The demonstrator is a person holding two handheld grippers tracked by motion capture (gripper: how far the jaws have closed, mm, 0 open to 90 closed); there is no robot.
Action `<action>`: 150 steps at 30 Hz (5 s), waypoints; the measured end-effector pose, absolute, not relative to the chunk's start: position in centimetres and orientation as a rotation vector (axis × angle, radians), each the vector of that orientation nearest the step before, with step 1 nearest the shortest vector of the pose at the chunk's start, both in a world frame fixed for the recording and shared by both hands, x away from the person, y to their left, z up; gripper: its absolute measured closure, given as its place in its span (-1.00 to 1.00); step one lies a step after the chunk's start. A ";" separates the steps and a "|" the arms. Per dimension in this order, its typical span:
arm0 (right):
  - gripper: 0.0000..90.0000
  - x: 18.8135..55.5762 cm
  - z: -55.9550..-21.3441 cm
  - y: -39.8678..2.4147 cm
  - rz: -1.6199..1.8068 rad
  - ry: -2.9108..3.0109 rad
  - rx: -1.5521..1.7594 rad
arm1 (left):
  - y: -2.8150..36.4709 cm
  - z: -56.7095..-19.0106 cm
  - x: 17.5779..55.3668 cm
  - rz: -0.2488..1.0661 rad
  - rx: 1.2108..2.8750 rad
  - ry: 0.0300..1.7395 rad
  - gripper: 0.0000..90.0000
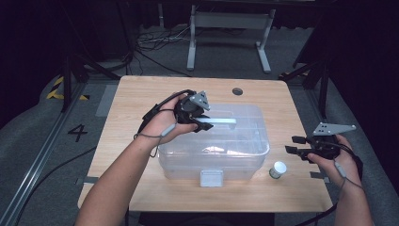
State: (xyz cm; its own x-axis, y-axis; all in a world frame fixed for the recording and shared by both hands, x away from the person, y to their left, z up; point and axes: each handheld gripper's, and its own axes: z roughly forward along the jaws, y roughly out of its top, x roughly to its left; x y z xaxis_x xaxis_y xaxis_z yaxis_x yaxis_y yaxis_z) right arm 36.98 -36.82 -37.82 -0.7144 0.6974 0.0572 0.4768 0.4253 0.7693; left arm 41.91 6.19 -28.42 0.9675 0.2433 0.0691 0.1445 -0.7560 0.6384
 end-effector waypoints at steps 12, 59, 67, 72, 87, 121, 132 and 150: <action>0.03 36.9 -37.6 -36.8 1.175 2.408 1.010 | 5.8 -27.7 42.1 0.207 2.481 0.259 0.63; 0.04 36.1 -36.6 -36.1 1.208 2.392 0.954 | 5.0 -23.6 45.3 0.317 2.505 0.287 0.54; 0.05 35.9 -36.5 -35.8 1.217 2.392 0.939 | 4.8 -22.9 46.4 0.335 2.517 0.312 0.51; 0.11 35.7 -36.3 -35.6 1.224 2.390 0.921 | 4.8 -22.7 47.0 0.330 2.517 0.326 0.51; 1.00 34.7 -35.2 -33.4 1.485 2.533 0.726 | 4.8 -22.7 47.3 0.320 2.518 0.333 0.50; 1.00 35.4 -36.1 -31.1 1.604 2.483 0.699 | 5.5 -22.4 46.3 0.290 2.462 0.359 0.38; 1.00 35.6 -36.1 -30.9 1.599 2.484 0.703 | 8.8 -20.1 44.0 0.333 2.353 0.392 0.46; 1.00 36.1 -36.1 -30.6 1.594 2.476 0.701 | 15.1 -20.1 42.0 0.301 2.180 0.481 1.00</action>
